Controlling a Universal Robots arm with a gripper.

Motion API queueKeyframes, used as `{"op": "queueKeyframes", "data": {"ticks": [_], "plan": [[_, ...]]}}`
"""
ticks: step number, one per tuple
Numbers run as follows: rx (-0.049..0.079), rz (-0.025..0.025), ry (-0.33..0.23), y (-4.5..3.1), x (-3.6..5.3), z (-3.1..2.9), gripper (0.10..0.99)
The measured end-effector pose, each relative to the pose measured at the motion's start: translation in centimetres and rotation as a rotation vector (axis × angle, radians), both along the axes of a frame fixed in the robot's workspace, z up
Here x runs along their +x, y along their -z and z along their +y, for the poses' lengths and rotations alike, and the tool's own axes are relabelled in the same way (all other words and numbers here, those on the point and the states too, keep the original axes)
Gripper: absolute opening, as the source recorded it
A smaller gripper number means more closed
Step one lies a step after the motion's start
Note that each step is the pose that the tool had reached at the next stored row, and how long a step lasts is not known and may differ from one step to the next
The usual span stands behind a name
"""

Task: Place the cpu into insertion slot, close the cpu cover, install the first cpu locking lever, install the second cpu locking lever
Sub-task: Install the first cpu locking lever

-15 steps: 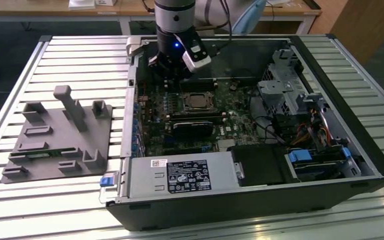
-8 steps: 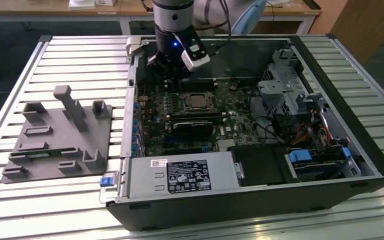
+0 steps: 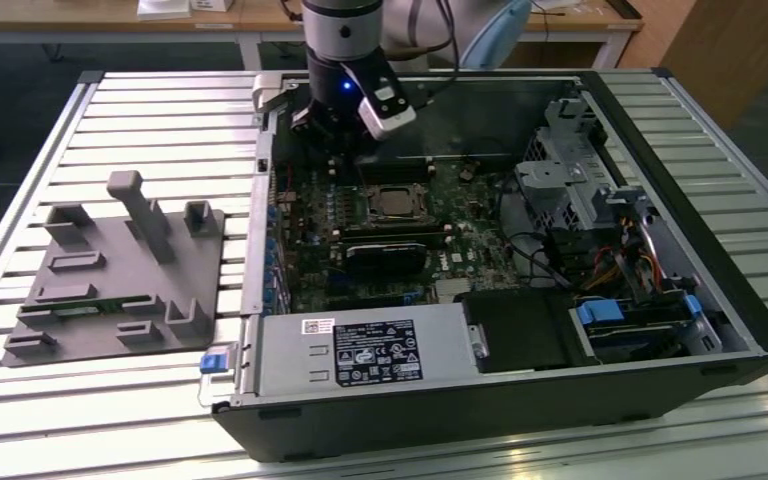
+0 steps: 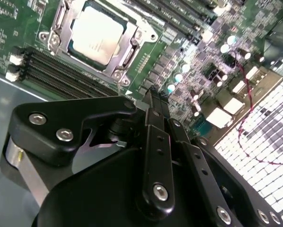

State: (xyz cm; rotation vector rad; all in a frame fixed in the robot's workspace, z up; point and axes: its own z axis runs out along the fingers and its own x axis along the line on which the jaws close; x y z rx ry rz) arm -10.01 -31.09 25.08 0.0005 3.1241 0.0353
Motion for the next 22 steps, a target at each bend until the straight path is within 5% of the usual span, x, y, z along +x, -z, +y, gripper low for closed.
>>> {"op": "queueKeyframes", "data": {"ticks": [6, 22], "plan": [[0.000, 0.0000, 0.000, 0.00, -0.07, 1.03, 0.106], [0.000, -0.0001, 0.000, 0.00, -0.19, 2.58, 0.106]]}}
